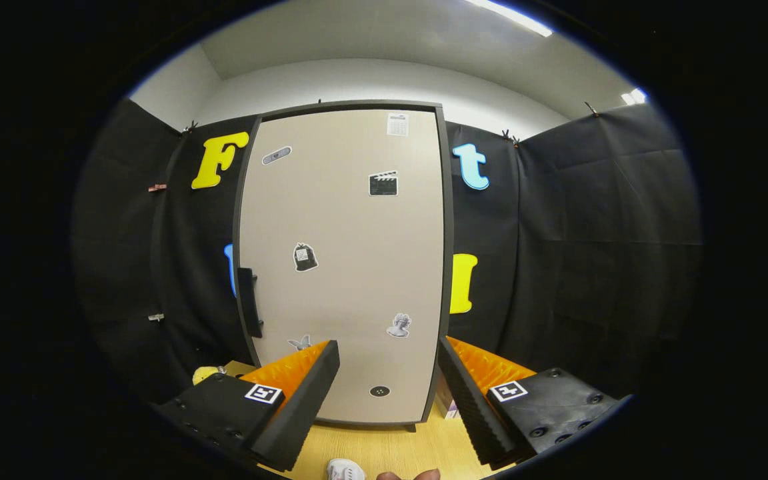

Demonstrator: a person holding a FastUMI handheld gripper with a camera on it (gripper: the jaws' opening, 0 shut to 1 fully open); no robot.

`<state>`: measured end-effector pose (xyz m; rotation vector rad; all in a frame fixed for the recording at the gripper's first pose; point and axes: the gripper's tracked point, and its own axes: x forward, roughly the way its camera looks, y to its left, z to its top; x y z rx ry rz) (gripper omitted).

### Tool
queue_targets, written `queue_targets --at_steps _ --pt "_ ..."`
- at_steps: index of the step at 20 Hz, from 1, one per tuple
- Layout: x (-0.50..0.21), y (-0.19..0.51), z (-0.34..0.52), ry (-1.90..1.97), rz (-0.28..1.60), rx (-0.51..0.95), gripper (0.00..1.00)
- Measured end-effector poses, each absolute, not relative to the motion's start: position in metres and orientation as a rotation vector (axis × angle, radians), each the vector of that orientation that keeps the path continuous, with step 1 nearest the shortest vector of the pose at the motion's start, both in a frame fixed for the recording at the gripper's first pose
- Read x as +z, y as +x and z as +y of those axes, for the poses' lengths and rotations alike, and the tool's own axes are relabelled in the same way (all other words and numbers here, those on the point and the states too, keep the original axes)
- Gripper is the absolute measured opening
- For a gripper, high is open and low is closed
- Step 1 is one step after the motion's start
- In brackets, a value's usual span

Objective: Open the shoe cabinet door, grab the shoes and put them into the shoe cabinet, then close the shoe cabinet door.

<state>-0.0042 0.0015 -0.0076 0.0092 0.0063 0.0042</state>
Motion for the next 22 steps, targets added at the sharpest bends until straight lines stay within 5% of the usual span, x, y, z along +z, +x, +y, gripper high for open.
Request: queue_targets --at_steps 9,22 --pt "-0.002 -0.005 0.034 0.053 0.008 0.042 0.97" --pt "-0.004 0.063 0.192 0.052 0.006 0.180 0.98"
